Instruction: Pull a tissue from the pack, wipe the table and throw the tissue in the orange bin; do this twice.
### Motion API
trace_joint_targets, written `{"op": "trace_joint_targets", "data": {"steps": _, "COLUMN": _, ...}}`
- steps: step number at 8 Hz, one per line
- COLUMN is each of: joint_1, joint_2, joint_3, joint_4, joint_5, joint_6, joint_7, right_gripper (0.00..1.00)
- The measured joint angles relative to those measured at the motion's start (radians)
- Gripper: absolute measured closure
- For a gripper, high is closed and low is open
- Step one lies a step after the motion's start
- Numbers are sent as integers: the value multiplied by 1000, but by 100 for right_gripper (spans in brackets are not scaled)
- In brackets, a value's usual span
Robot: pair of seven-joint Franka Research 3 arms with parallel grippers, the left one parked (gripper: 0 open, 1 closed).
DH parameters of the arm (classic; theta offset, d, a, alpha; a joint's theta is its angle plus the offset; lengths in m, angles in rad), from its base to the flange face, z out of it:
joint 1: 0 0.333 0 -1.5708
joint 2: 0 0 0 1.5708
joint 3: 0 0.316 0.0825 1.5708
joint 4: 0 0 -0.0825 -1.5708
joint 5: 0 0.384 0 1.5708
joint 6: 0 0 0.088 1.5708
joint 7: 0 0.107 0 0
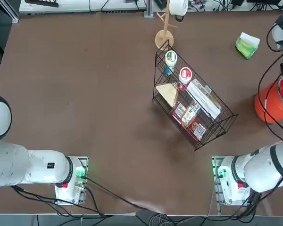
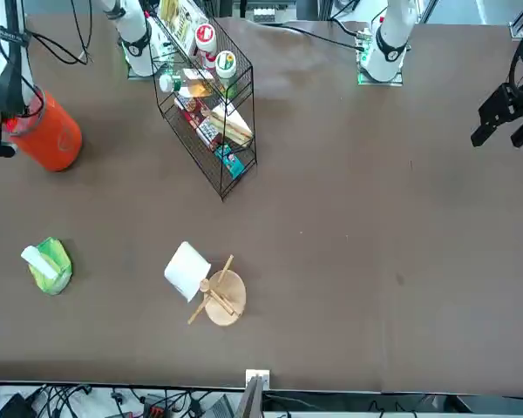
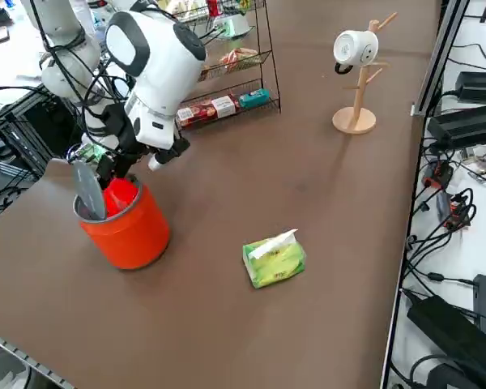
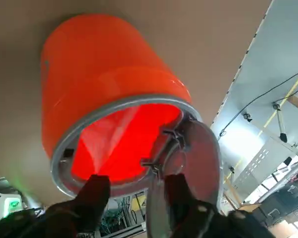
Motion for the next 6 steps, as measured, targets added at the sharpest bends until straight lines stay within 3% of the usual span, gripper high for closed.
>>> {"op": "trace_joint_targets", "data": {"steps": 1, "joint_1": 2, "joint_2": -1, "joint_3": 2, "joint_4": 14, "joint_5": 2, "joint_6": 2, "joint_7": 0, "right_gripper": 4}}
{"op": "trace_joint_targets", "data": {"steps": 3, "joint_1": 7, "joint_2": -6, "joint_3": 4, "joint_4": 114, "joint_5": 86, "joint_6": -25, "joint_7": -2, "right_gripper": 0}}
{"op": "trace_joint_targets", "data": {"steps": 6, "joint_1": 12, "joint_2": -24, "joint_3": 9, "joint_4": 362, "joint_5": 257, "joint_6": -127, "joint_7": -65, "right_gripper": 0}}
